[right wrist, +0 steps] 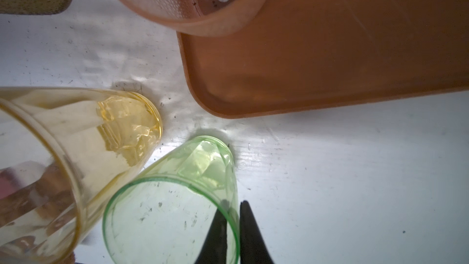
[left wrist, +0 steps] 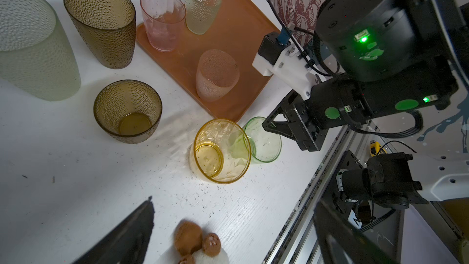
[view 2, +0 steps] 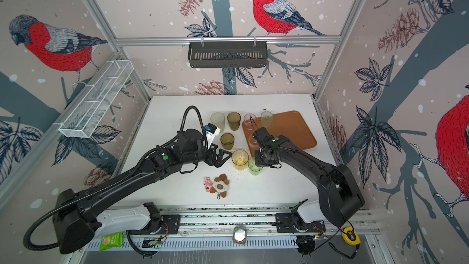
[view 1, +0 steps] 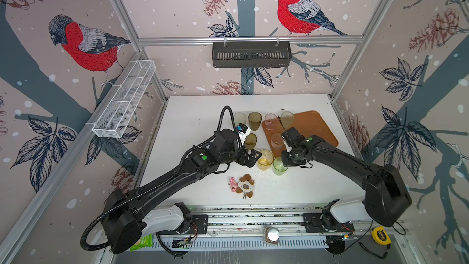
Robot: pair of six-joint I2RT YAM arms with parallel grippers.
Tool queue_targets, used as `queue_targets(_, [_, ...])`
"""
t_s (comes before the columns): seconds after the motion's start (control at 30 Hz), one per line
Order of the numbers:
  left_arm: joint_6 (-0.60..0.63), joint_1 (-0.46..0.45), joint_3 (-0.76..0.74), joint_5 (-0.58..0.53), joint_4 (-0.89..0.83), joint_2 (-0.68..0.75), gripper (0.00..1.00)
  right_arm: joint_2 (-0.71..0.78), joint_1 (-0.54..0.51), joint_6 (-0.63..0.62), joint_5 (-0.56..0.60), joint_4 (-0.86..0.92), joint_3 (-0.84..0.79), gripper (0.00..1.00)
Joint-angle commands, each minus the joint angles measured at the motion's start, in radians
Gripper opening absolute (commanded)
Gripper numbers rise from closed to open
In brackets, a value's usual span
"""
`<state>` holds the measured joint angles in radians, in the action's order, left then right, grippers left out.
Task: Place the glasses into the tray
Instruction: 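Lower the right gripper onto the green glass rim and close it, then lift the clear green glass upright with the right gripper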
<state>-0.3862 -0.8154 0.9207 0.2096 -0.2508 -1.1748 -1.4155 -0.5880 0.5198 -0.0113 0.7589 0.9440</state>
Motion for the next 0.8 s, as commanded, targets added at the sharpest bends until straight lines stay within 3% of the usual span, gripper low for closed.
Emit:
queue_targets(0.0, [0.007, 0.0, 0.006, 0.008, 0.036, -0.001, 0.97, 0.0, 0.001, -0.006, 0.02, 0.017, 0.007, 0.12])
queue_targets(0.77, [0.012, -0.001, 0.007, 0.011, 0.047, -0.008, 0.98, 0.047, 0.002, 0.0, 0.032, 0.034, -0.002, 0.06])
